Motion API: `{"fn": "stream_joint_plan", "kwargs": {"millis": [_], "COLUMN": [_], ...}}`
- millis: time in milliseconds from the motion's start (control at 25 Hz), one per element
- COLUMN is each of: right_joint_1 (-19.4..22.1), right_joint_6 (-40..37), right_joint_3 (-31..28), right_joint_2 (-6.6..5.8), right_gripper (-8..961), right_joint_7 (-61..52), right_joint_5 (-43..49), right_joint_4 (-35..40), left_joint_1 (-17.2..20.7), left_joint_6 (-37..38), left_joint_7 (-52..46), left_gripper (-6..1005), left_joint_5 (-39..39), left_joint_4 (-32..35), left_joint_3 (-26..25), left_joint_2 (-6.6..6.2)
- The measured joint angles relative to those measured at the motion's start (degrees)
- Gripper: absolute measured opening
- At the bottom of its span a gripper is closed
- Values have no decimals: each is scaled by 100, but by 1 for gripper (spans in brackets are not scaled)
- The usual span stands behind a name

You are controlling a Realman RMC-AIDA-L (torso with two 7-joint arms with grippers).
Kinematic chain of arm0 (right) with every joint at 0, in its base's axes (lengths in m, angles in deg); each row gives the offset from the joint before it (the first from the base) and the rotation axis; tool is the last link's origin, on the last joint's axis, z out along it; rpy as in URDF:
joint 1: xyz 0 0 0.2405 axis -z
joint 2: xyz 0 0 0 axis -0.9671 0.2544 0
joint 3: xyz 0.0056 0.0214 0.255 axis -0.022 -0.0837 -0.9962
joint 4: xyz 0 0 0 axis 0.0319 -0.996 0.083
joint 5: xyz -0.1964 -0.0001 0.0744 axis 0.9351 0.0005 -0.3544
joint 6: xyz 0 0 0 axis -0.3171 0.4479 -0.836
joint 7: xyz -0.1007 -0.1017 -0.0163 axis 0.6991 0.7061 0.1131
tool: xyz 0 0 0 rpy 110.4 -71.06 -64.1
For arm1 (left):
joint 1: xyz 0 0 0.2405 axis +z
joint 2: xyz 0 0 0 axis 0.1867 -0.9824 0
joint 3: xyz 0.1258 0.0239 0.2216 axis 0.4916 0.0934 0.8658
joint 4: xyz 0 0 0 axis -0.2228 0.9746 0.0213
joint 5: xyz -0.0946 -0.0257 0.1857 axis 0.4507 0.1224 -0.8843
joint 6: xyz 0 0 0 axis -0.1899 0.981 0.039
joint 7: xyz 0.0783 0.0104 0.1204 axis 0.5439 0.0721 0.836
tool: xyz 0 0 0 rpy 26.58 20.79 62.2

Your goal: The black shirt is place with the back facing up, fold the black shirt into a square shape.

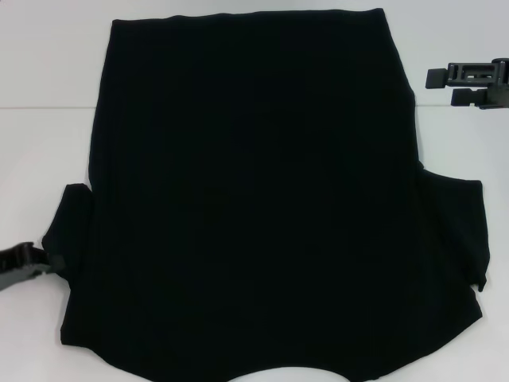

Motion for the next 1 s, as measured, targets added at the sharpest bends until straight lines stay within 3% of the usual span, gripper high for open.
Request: {"fn": "stream_joint_plan", "kwargs": {"millis": [480,1000], "right_joint_1": [59,60], "right_joint_6": [-66,-103], "right_joint_3": [0,0], "right_joint_2": [-17,-18], "right_gripper": [912,911], "right_joint_7": [-22,-26], "right_joint_5": [0,1], "right_joint_4": [0,0], "left_joint_1": [56,106], "left_joint_6": [-275,-528], "left_joint_7": [-156,-296], "left_gripper": [12,12], "left_joint_5": [-168,-307], "left_joint_4": [296,461], "left_joint_3": [-769,-981], "left_joint_2": [-151,-177]}}
